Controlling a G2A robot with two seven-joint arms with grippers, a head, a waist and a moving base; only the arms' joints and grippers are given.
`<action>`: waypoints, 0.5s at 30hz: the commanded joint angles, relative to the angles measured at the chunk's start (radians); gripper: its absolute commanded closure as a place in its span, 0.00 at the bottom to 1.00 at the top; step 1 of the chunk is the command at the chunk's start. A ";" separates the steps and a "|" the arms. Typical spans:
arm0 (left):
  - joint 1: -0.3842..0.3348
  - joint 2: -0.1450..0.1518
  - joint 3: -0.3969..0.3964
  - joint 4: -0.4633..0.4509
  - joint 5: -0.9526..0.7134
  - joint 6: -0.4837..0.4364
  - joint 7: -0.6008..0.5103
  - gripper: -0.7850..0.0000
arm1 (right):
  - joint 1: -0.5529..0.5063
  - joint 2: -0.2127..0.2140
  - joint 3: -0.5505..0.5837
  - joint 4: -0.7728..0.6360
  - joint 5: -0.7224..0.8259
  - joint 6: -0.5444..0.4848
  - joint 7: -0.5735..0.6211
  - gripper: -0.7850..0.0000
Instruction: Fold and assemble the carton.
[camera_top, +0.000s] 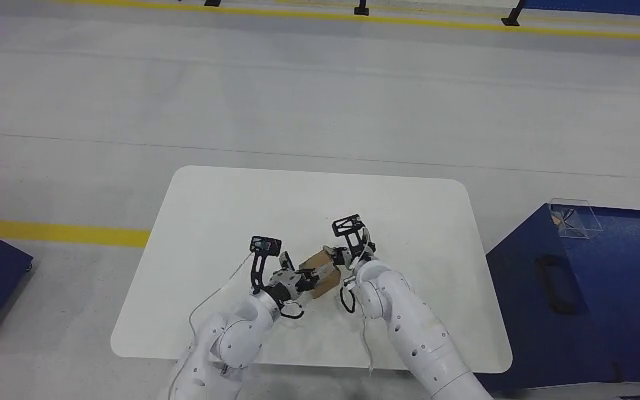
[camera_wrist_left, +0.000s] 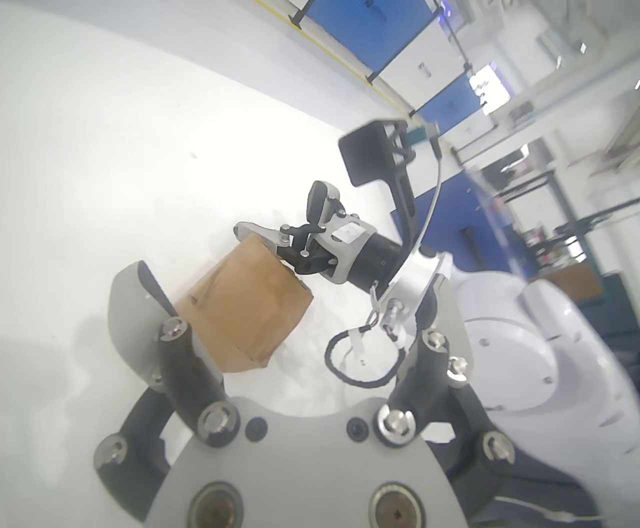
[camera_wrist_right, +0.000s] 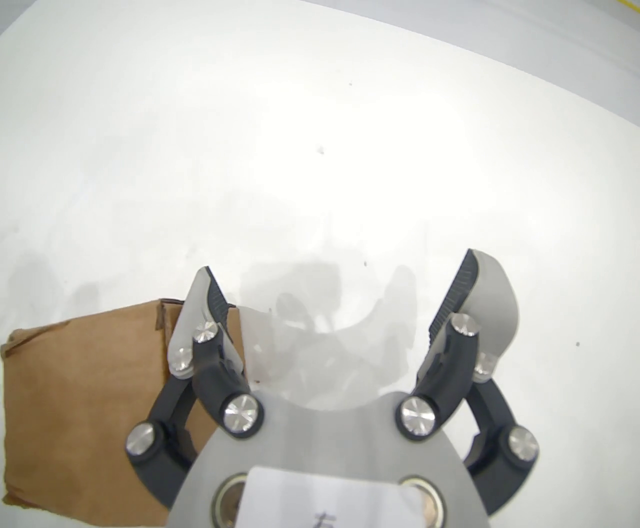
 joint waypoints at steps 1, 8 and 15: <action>0.016 0.014 0.000 -0.024 0.200 -0.057 0.035 0.00 | 0.007 -0.002 -0.003 0.003 0.002 -0.004 -0.012 0.00; 0.013 0.036 0.045 0.036 0.628 -0.079 0.129 0.00 | -0.004 0.012 0.089 -0.018 0.049 0.019 -0.045 0.00; -0.063 0.027 0.112 0.147 0.744 -0.065 0.080 0.00 | -0.058 0.034 0.214 -0.096 0.098 0.069 -0.039 0.00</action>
